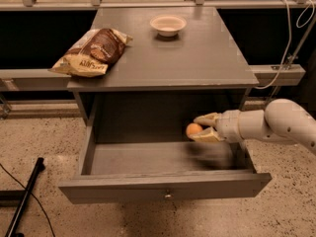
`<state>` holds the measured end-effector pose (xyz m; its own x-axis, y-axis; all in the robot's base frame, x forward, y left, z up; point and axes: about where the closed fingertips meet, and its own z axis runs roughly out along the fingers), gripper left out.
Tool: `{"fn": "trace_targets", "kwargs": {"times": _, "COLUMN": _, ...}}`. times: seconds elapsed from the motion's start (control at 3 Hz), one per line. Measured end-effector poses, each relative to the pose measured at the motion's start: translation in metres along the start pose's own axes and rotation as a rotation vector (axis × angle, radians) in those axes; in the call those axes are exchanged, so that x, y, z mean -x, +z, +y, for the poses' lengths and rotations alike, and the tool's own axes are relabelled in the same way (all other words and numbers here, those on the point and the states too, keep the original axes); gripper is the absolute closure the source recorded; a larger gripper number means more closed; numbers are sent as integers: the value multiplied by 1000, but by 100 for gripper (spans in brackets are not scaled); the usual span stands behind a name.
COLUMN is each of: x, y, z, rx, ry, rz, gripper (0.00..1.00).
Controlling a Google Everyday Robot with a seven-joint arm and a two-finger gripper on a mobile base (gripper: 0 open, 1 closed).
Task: Place orange into top drawer
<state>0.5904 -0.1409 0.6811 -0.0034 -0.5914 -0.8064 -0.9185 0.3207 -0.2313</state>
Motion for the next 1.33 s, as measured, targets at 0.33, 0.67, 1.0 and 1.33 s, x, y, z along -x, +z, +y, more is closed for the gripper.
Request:
{"fn": "trace_targets", "kwargs": {"times": 0.33, "x": -7, "y": 18, "z": 11, "rx": 46, "ry": 20, "rz": 3, "gripper": 100}}
{"fn": "trace_targets", "kwargs": {"times": 0.67, "x": -11, "y": 30, "z": 19, "rx": 99, "ry": 57, "rz": 8, "gripper": 100}}
{"fn": "trace_targets", "kwargs": {"times": 1.0, "x": -20, "y": 38, "z": 25, "rx": 133, "ry": 107, "rz": -3, "gripper": 86}}
{"fn": "trace_targets", "kwargs": {"times": 1.33, "x": -27, "y": 41, "z": 26, "rx": 118, "ry": 144, "rz": -14, "gripper": 62}}
